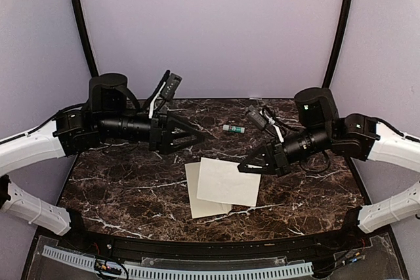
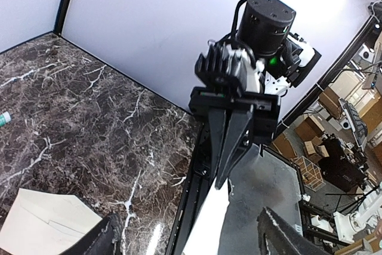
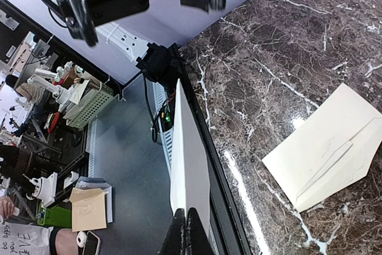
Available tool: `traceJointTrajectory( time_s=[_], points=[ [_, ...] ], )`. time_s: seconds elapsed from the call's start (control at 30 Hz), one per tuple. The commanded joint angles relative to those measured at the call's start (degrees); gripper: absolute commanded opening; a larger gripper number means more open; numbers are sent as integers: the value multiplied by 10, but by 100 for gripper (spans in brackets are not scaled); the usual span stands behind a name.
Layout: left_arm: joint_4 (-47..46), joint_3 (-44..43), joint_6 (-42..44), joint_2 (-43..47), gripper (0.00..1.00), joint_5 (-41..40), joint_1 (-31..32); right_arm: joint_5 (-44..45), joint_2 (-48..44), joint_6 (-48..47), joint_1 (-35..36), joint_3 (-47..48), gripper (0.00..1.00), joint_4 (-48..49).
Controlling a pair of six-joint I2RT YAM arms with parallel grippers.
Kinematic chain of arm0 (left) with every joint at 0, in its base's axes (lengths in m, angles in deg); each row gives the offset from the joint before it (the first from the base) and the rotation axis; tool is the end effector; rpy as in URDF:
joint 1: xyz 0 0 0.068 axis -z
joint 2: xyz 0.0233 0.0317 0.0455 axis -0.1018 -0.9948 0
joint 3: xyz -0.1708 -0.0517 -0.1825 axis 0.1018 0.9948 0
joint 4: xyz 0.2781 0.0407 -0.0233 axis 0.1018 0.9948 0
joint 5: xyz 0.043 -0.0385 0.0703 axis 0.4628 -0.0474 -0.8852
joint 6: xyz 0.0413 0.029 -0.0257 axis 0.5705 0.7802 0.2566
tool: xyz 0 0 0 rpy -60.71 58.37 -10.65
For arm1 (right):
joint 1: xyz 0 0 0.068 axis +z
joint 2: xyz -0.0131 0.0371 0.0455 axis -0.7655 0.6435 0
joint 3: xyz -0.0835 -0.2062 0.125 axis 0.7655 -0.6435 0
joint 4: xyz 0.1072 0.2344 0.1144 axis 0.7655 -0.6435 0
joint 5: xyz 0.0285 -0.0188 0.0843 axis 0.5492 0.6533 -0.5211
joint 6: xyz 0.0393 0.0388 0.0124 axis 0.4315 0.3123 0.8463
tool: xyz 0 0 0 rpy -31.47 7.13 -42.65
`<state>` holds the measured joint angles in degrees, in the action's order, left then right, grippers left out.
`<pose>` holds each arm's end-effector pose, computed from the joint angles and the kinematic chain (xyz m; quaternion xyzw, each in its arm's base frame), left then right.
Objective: Place the letter into the envelope and seal it
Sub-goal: Fold the letter.
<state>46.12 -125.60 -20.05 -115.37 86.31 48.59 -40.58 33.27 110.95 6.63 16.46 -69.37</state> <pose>0.1616 -0.2597 0.3506 0.3505 0.6624 -0.5527 0.3647 0.1348 0.2435 0.3222 -0.3818 0.7403 0.5042 0.2278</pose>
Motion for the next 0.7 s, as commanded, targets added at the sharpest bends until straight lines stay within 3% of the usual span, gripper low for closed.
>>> traceJointTrajectory(
  time_s=[0.0, 0.23, 0.33, 0.53, 0.67],
  points=[
    [112, -82, 74, -31, 76, -13, -3, -17, 13, -19, -2, 19, 0, -24],
    [129, -130, 102, -97, 71, 76, 31, -29, 31, -33, -2, 37, 0, -36],
    [142, -145, 105, -130, 63, 104, 38, -38, 42, -43, -2, 49, 0, -52],
    [162, -145, 116, -148, 57, 101, 41, -33, 44, -55, -2, 63, 0, -72],
    [153, -139, 112, -156, 47, 112, 41, -38, 45, -51, -2, 60, 0, -64]
  ],
)
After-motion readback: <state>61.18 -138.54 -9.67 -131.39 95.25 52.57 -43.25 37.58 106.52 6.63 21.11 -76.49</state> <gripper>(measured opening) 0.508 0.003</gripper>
